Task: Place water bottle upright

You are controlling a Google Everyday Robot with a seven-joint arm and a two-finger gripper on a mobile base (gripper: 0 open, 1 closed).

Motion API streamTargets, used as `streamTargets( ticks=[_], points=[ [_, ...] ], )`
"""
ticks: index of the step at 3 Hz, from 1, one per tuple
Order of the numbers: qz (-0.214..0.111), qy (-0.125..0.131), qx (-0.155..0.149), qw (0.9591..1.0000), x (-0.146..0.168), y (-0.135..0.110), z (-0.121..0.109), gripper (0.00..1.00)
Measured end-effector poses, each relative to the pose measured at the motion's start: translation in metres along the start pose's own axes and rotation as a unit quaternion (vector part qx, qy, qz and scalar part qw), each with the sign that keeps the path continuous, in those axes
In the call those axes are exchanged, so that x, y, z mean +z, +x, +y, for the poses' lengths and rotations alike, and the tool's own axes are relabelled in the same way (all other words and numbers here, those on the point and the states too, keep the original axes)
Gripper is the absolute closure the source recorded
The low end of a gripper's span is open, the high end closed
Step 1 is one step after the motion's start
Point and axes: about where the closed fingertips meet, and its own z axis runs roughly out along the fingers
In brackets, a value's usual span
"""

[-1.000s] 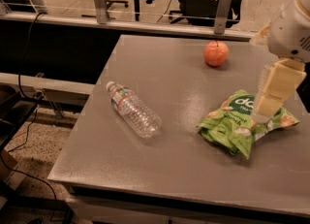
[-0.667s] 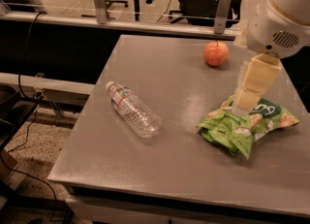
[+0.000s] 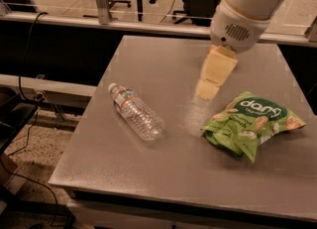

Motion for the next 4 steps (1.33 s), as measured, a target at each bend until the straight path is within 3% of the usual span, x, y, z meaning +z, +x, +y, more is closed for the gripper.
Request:
streamTargets(
  ticks=[2,4],
  points=[
    [0.041,0.013,0.059,0.9973,0.035,-0.063,0.002,0.00],
    [0.076,0.010,0.099,0.9921,0.069,-0.109,0.014,0.00]
  ],
)
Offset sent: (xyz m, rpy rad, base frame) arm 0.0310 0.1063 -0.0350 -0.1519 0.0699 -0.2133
